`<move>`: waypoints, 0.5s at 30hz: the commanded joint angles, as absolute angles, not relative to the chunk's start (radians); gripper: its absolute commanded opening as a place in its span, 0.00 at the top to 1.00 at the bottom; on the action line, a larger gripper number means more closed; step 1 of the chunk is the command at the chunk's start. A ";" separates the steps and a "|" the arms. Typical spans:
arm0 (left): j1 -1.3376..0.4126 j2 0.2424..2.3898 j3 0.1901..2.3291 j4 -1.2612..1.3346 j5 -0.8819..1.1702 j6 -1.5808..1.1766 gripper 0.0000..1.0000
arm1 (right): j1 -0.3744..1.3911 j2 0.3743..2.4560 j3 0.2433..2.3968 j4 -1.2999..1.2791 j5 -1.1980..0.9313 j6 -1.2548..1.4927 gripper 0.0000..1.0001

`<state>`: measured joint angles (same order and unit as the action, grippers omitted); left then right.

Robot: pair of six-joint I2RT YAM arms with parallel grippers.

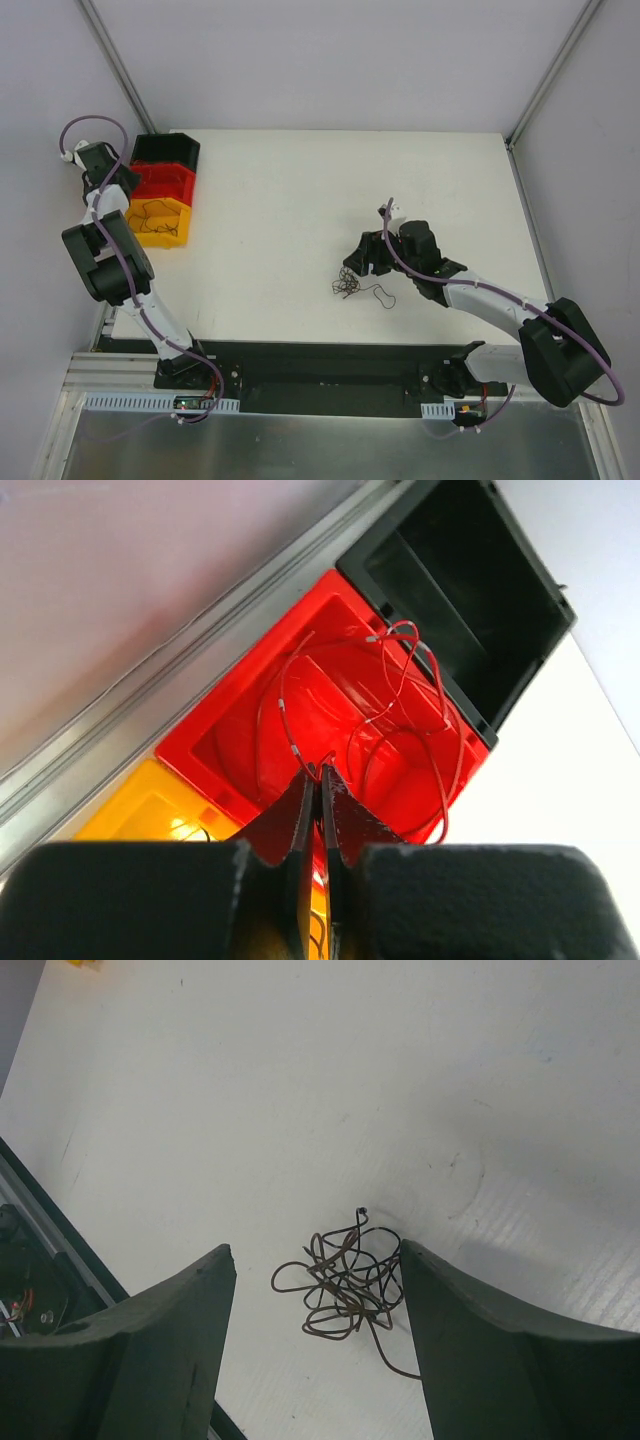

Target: Untangle the cables

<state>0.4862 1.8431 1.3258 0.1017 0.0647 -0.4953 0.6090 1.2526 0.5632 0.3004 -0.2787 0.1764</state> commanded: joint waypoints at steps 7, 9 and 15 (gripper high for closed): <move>0.494 2.032 1.601 -0.213 0.012 -0.600 1.00 | 0.598 1.272 0.594 0.359 -0.316 0.198 0.31; 0.494 2.065 1.653 -0.277 0.006 -0.618 1.00 | 0.598 1.276 0.595 0.360 -0.321 0.199 0.31; 0.488 2.037 1.637 -0.318 -0.051 -0.629 0.91 | 0.592 1.288 0.595 0.364 -0.327 0.206 0.31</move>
<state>0.4759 2.0480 1.6299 -0.2272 -0.0093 -0.5892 0.5991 1.2789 0.5632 0.3092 -0.3038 0.1944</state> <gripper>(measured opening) 0.042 0.690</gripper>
